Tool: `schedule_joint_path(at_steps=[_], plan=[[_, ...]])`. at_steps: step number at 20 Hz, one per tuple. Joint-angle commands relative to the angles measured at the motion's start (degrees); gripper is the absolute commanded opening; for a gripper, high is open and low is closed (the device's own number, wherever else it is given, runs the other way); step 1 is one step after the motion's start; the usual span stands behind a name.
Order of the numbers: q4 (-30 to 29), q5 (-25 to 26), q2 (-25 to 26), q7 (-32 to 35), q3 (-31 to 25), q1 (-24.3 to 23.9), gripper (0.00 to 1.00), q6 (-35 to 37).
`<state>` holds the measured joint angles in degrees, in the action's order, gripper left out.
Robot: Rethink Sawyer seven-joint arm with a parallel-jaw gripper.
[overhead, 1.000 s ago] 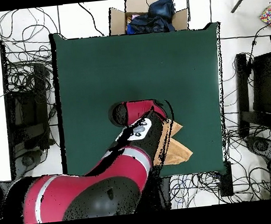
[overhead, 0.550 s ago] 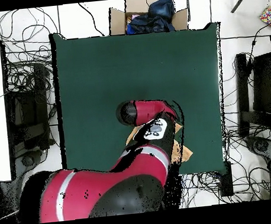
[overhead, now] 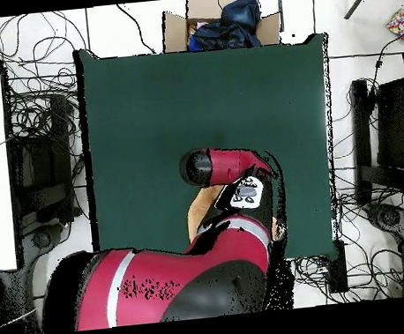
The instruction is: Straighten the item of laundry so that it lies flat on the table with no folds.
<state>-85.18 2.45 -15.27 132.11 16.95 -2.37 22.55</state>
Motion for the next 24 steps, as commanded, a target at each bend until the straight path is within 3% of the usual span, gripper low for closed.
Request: schedule_joint_path(at_steps=[1, 8, 11, 17, 24], plan=[[1.89, 0.88, 6.76, 0.28, -10.38, -1.4, 1.0, -1.59], [4.87, -0.37, 4.68, 4.31, -3.69, 4.81, 1.0, 10.33], [3.0, -1.66, 2.85, 6.29, -4.55, 4.75, 1.0, 8.06], [2.79, -3.66, 0.46, 8.82, -3.31, 6.81, 1.0, 13.02], [0.09, -3.88, 2.04, 7.22, -6.57, 3.67, 1.0, 5.15]])
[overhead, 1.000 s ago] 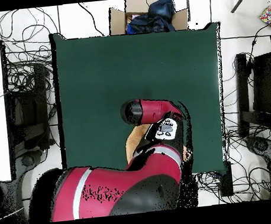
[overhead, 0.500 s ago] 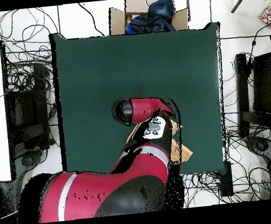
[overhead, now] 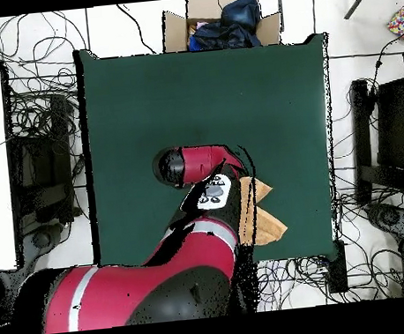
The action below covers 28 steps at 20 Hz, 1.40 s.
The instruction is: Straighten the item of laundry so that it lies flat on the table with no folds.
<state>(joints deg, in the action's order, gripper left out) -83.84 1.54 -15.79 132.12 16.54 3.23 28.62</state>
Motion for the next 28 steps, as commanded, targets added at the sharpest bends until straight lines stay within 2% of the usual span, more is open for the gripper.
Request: schedule_joint_path(at_steps=[1, 4, 8, 19, 23, 28], plan=[[-1.45, -2.83, 3.04, 6.89, -6.48, -2.26, 1.0, -1.57], [-1.29, -1.92, 3.39, 5.91, -6.16, -2.58, 1.0, -1.37], [-3.08, -1.55, 3.02, 6.51, -7.29, -3.84, 1.0, -6.8], [-6.56, -0.01, 1.83, 4.95, -9.64, -7.72, 1.0, -10.08], [-7.78, 0.55, 0.63, 4.23, -9.84, -8.58, 1.0, -9.53], [-7.28, 0.62, -1.33, 3.86, -8.53, -7.48, 1.0, -5.36]])
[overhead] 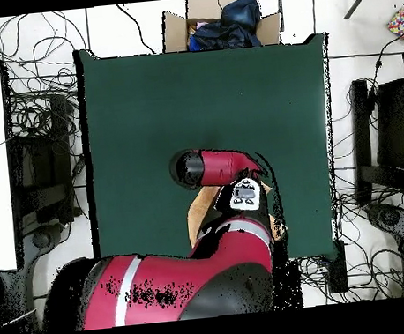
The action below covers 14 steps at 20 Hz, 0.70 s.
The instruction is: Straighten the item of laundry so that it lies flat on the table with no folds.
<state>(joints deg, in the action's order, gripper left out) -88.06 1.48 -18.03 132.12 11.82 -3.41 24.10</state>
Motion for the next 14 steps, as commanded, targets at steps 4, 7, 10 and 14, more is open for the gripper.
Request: schedule_joint_path(at_steps=[4, 7, 10, 14], plan=[[-3.04, 0.21, -1.72, 4.1, -2.66, 0.52, 1.0, 3.33], [-2.52, 0.31, -3.08, 3.77, -1.76, 1.24, 1.0, 6.07], [-3.56, 0.39, -3.61, 3.9, -1.78, 0.8, 1.0, 5.27], [-3.42, 0.54, -3.68, 3.58, -1.82, 0.26, 1.0, 5.45]])
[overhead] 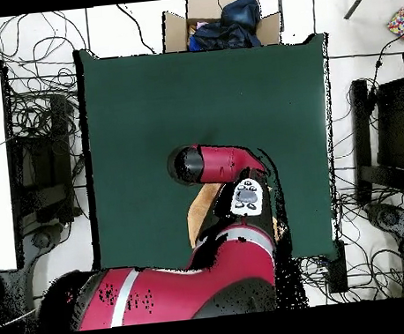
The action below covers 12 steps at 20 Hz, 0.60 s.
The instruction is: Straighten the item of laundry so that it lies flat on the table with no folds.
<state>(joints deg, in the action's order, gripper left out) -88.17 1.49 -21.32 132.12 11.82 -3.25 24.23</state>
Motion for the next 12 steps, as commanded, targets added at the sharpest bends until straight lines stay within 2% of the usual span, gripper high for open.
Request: schedule_joint_path(at_steps=[1, 12], plan=[[-3.66, 0.53, -0.73, 3.49, -1.88, -0.07, 1.0, 5.47], [-5.28, 2.92, 1.24, 2.99, -1.85, -2.04, 1.0, -1.81]])
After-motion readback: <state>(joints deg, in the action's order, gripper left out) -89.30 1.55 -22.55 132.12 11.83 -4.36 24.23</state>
